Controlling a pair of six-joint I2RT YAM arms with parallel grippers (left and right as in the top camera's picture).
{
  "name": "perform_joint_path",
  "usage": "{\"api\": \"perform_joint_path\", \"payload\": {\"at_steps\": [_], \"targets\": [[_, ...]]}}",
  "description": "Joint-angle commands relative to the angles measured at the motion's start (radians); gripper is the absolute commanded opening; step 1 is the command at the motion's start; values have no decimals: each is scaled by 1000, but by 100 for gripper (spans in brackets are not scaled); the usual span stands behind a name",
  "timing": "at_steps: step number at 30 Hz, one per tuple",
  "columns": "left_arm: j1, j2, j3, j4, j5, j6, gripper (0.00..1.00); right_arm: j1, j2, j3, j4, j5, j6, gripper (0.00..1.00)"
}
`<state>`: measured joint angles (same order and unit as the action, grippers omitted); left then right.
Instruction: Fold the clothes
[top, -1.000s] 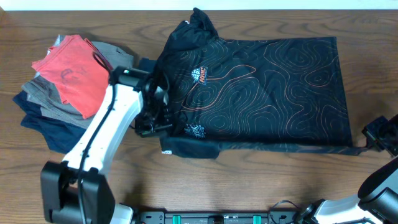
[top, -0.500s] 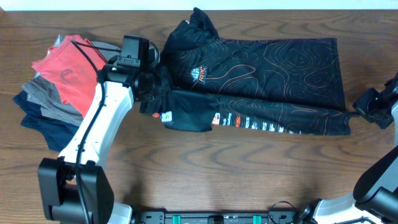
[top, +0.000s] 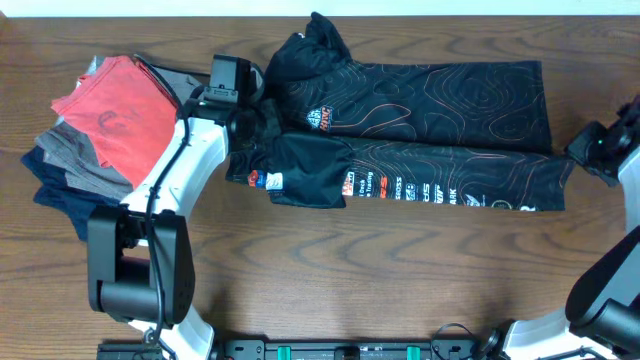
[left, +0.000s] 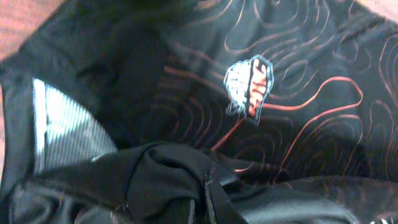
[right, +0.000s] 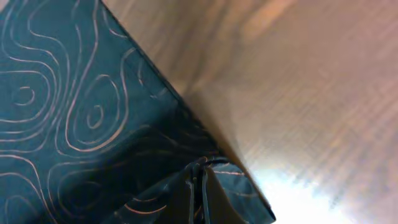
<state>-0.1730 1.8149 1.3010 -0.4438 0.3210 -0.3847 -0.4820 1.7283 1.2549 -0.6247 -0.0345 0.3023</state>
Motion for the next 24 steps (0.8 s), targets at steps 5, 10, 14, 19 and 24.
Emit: {"api": "perform_joint_path", "payload": {"at_steps": [5,10,14,19,24], "targets": [[4,10,5,58,-53,2,6,35,89,-8,76,3,11,2],[4,10,5,80,-53,2,37,40,138,-8,143,-84,29,56],[4,10,5,53,-40,1,62,38,133,-8,122,-99,14,63],[-1,10,5,-57,74,2,65,29,125,-8,-12,-87,14,59],[-64,11,1,-161,98,54,64,35,125,-14,-168,-45,14,52]]}}
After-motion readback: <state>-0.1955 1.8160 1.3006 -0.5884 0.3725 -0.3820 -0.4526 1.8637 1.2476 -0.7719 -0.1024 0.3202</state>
